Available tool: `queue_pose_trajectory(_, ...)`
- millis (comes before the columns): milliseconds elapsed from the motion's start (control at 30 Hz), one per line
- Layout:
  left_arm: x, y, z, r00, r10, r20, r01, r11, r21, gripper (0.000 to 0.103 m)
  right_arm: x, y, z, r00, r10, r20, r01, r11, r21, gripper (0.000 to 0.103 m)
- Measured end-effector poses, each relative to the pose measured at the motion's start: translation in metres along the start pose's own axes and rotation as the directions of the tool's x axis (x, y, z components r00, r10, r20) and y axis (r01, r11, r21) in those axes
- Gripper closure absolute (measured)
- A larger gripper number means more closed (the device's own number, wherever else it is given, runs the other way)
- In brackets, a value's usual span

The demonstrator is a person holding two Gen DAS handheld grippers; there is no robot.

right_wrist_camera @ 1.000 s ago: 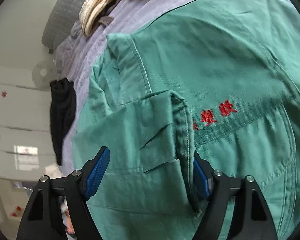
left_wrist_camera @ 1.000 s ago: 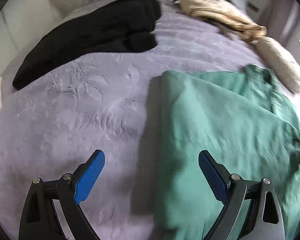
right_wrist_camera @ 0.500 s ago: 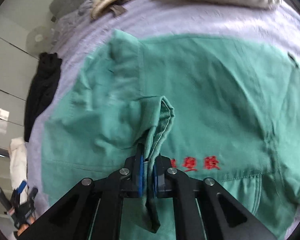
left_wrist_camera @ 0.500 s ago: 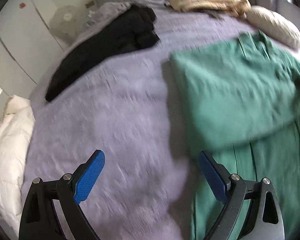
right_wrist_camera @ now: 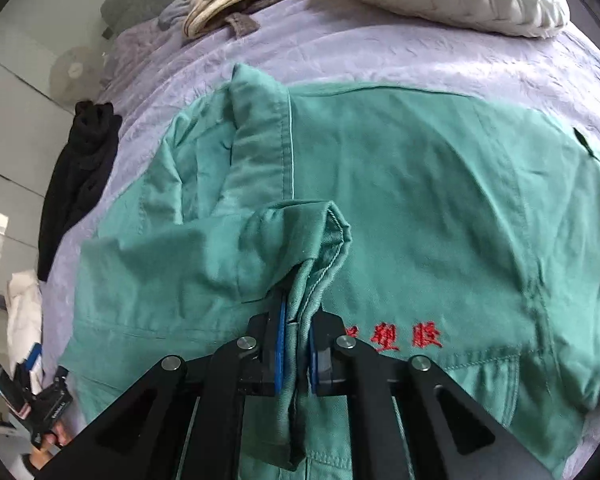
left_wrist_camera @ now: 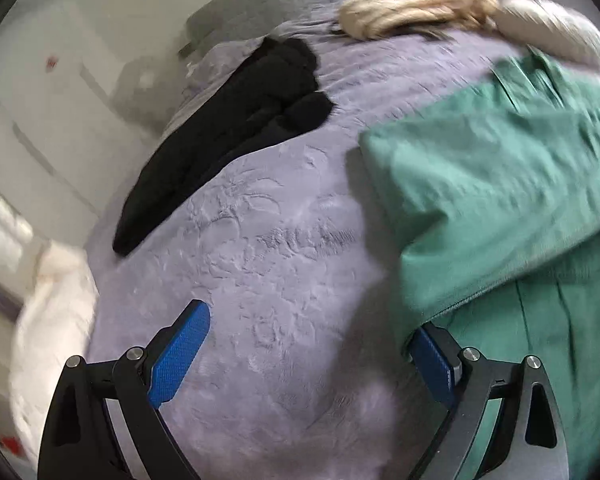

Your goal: Fold large clothes

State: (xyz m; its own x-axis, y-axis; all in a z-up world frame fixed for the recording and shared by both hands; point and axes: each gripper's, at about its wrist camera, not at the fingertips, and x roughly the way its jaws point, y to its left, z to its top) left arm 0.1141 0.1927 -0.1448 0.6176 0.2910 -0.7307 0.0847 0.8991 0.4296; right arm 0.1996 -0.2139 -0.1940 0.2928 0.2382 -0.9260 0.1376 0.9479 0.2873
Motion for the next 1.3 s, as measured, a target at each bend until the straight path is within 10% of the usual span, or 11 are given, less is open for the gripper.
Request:
queue_pose_trajectory(200, -0.018, -0.015, -0.026, 0.999, -0.011, -0.031, 0.015, 0.991, 0.135, 0.007, 0.007, -0.002, -0.005, 1.000, -0.028, 0.005, 0.028, 0.999, -0.029, 0.088)
queue_pose_trajectory(367, -0.026, 0.023, -0.021, 0.988, -0.098, -0.123, 0.087, 0.992, -0.095, 0.007, -0.022, -0.015, -0.011, 0.995, -0.101, 0.019, 0.100, 0.995, 0.018, 0.075)
queue_pose_trajectory(533, -0.013, 0.029, 0.020, 0.974, -0.211, -0.084, 0.176, 0.934, -0.312, 0.007, -0.052, -0.002, -0.027, 0.998, -0.007, 0.066, 0.007, 1.000, 0.007, 0.075)
queue_pose_trajectory(867, 0.033, -0.012, 0.009, 0.963, -0.173, -0.206, 0.119, 0.961, -0.250, 0.007, -0.023, -0.007, -0.062, 0.999, 0.043, -0.034, -0.042, 0.998, 0.042, 0.079)
queue_pose_trajectory(1100, 0.010, 0.026, 0.009, 0.949, -0.200, -0.243, 0.100, 0.924, -0.369, 0.007, -0.053, -0.034, -0.093, 0.997, 0.067, -0.050, -0.062, 0.993, 0.101, 0.046)
queue_pose_trajectory(1300, -0.019, -0.009, 0.025, 0.931, -0.278, -0.236, 0.186, 0.920, -0.345, 0.007, -0.079, -0.074, -0.116, 0.992, 0.122, -0.034, -0.109, 0.962, 0.252, 0.042)
